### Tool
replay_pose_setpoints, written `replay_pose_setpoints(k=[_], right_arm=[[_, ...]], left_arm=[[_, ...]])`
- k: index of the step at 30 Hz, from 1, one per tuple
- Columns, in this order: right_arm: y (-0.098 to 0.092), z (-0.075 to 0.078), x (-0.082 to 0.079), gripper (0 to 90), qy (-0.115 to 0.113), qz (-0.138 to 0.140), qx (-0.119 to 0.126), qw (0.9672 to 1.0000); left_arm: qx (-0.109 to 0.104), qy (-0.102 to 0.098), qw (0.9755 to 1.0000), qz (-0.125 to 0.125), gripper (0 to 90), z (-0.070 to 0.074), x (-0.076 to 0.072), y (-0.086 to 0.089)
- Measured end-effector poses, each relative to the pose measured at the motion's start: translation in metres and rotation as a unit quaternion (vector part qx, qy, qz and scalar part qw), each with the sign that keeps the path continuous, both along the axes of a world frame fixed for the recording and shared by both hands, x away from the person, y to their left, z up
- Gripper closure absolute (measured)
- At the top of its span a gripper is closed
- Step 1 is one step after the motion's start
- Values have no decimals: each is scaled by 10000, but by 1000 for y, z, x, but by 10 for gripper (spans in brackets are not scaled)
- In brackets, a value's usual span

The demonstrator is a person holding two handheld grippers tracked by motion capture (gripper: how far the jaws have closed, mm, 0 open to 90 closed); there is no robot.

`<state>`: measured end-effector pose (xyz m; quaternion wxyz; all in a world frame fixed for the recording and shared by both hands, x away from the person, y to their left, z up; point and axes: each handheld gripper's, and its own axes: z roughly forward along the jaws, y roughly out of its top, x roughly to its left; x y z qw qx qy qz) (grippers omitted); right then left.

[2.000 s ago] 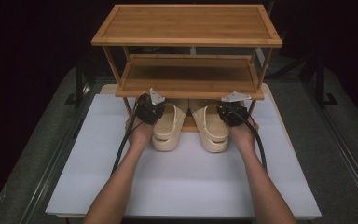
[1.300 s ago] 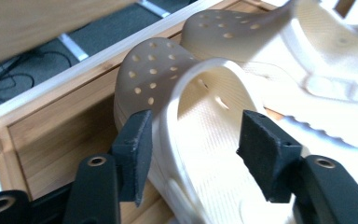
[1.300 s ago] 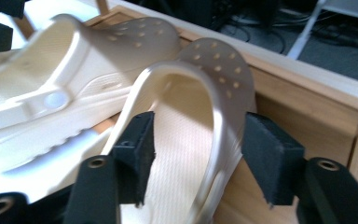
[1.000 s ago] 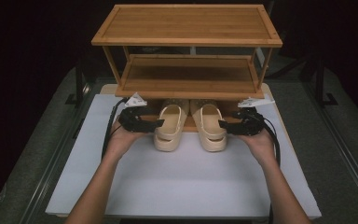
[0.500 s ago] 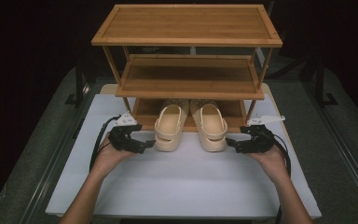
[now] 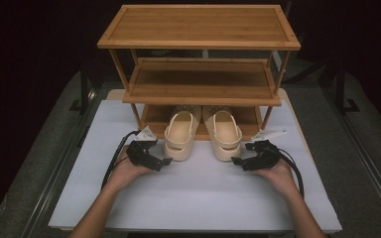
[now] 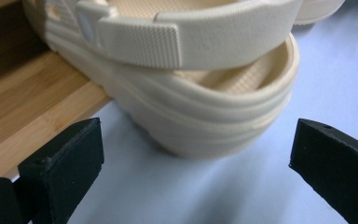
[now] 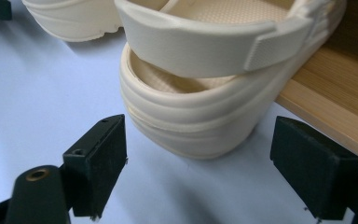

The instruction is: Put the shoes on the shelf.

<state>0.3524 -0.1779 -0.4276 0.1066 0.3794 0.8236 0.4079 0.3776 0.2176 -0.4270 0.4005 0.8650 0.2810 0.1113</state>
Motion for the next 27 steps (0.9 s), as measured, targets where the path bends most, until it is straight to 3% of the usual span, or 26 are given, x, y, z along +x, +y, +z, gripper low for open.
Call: replay_pose_setpoints(k=[13,20,27], right_arm=[[9,-4,6,182,-58,37,15,10000],[16,0,7,185,-153,43,44,9999],[25,2,10,196,-213,113,8,9997]], left_arm=[[-30,-18,10000,-52,45,-6,7,-17],[35,34,10000,-65,44,-3,9,-24],[137,-61,9998,-125,35,0,12,-38]])
